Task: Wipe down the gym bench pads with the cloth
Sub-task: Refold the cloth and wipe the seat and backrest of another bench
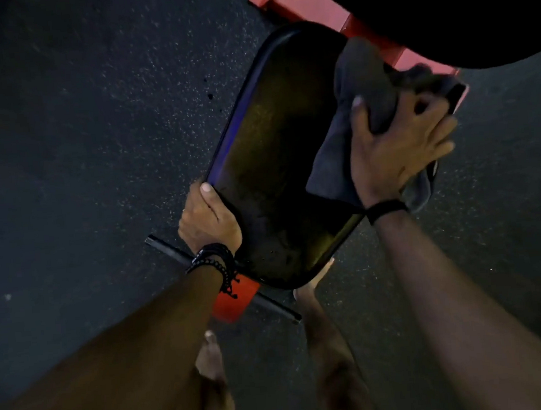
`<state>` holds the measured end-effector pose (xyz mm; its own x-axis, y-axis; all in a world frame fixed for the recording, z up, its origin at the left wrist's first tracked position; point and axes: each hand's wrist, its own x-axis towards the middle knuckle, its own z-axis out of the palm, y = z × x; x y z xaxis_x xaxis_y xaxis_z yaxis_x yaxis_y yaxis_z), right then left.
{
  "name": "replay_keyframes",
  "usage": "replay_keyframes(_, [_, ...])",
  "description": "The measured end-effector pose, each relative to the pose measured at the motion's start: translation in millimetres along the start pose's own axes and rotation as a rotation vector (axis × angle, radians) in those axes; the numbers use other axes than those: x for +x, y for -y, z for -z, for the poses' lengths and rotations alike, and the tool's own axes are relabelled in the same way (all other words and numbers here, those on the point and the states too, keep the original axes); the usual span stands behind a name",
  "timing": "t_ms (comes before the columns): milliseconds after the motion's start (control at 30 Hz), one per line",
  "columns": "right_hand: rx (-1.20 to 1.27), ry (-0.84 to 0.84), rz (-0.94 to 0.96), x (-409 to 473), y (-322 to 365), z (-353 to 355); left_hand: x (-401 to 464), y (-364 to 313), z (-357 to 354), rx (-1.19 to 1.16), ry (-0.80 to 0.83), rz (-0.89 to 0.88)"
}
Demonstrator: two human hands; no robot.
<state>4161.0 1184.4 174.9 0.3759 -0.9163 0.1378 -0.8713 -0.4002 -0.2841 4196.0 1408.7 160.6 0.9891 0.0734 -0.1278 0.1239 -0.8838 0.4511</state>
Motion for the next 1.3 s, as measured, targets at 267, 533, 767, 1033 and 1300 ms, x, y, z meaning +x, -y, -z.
replay_keyframes(267, [0.049, 0.46, 0.507, -183, -43, 45, 1, -5, 0, -0.035, -0.004, 0.067])
replay_keyframes(533, [-0.029, -0.016, -0.235, -21, 8, 5, 3, 0, 2, -0.057, 0.031, 0.013])
replay_keyframes(767, [0.04, 0.232, 0.148, -217, -9, 46, 7, 12, 12, -0.171, 0.228, 0.062])
replay_keyframes(1033, [-0.187, 0.049, -0.025, -89, 96, -10, 41, 62, 37, -0.514, 0.15, 0.142])
replay_keyframes(1300, [-0.096, 0.586, 1.127, -220, 43, 34, 84, 93, 71, -0.535, 0.036, 0.195])
